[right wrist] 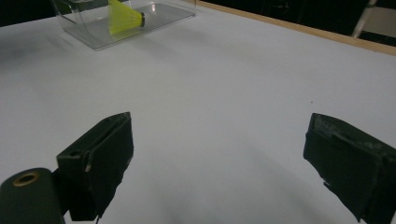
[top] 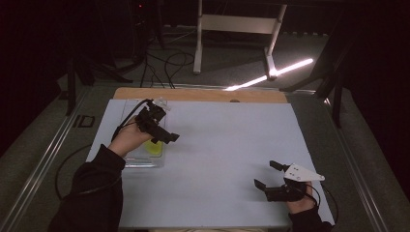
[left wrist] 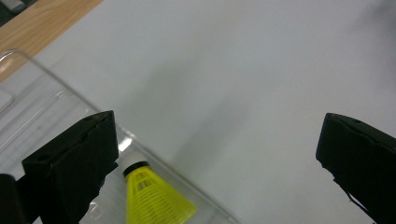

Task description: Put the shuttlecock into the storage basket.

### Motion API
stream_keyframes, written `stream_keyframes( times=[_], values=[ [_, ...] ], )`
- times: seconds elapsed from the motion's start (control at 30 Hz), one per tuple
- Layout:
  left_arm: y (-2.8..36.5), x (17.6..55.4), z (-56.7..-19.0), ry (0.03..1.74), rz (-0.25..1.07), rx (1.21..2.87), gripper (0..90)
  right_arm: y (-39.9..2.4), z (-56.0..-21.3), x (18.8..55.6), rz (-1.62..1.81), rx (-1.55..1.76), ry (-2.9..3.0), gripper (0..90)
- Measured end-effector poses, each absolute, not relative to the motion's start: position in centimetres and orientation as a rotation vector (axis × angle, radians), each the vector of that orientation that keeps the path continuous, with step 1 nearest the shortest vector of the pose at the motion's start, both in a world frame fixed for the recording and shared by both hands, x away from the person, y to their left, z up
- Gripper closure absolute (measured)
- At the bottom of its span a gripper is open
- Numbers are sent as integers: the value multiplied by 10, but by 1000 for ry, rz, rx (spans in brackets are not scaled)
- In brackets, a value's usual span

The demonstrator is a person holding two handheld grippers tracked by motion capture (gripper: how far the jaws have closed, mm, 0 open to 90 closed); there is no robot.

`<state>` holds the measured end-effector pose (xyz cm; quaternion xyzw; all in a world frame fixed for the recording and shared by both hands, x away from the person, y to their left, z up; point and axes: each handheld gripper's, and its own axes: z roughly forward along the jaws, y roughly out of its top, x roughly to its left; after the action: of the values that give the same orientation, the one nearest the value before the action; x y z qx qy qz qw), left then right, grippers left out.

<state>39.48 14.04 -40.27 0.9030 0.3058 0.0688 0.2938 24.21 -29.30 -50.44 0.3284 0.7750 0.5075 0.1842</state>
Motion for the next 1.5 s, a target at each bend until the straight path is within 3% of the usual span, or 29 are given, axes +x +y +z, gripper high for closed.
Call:
stream_keyframes(
  times=[1.5],
  values=[
    [61, 336, -429, 432, -7, 2384, 0, -293, -503, 241, 1434, 919, 2187, 87]
  ],
)
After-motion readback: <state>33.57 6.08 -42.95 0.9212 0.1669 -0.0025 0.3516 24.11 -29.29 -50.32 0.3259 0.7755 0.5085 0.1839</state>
